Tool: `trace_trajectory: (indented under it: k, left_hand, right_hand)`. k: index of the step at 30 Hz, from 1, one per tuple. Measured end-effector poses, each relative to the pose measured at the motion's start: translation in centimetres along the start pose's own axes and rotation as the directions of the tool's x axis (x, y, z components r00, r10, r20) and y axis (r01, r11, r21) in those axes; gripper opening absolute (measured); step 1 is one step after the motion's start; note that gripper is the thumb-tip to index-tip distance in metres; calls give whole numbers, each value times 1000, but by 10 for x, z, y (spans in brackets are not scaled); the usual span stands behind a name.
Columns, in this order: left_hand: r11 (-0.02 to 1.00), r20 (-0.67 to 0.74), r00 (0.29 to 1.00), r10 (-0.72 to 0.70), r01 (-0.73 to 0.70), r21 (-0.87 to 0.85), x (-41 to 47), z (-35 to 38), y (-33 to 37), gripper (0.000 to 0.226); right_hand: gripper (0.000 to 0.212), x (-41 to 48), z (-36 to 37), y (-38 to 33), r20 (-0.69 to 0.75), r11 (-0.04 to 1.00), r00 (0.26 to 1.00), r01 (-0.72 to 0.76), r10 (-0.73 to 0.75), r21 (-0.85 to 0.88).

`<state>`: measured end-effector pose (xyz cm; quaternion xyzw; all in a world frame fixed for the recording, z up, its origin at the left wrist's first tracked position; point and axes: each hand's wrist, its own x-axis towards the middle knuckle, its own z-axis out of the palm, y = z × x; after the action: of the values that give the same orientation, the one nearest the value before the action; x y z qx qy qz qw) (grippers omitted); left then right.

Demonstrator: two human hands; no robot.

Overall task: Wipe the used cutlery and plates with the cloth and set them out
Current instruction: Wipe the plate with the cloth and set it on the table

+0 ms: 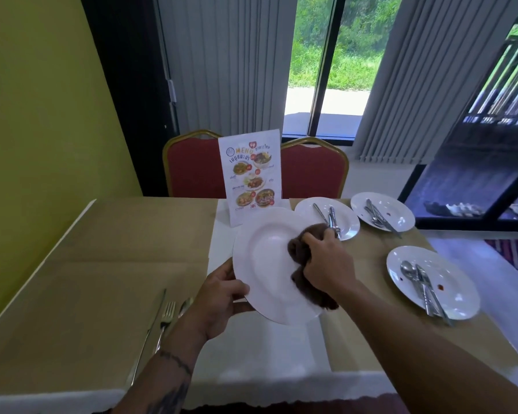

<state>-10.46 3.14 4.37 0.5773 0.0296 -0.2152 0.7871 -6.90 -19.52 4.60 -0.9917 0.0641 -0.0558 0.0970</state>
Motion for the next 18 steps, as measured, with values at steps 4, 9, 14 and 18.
trace_trajectory:
  k: [4, 9, 14, 18]
  left_hand:
    - [999, -52, 999, 9, -10, -33, 3, -1, -7, 61]
    - [990, -139, 990, 25, -44, -135, 9, -12, -11, 59]
    - [975, -142, 990, 12, -43, -218, 12, -25, -10, 56]
    - [981, -64, 998, 1, -13, -195, 10, -19, -10, 52]
  right_hand:
    - [48, -21, 14, -1, 180, 998, 983, -51, 46, 25]
    - [42, -49, 13, -15, 271, 960, 949, 88, -161, 265]
    - [49, -59, 8, -37, 144, 901, 941, 239, -307, 362]
    - [49, -52, 8, -65, 3, 843, 927, 339, -375, 418]
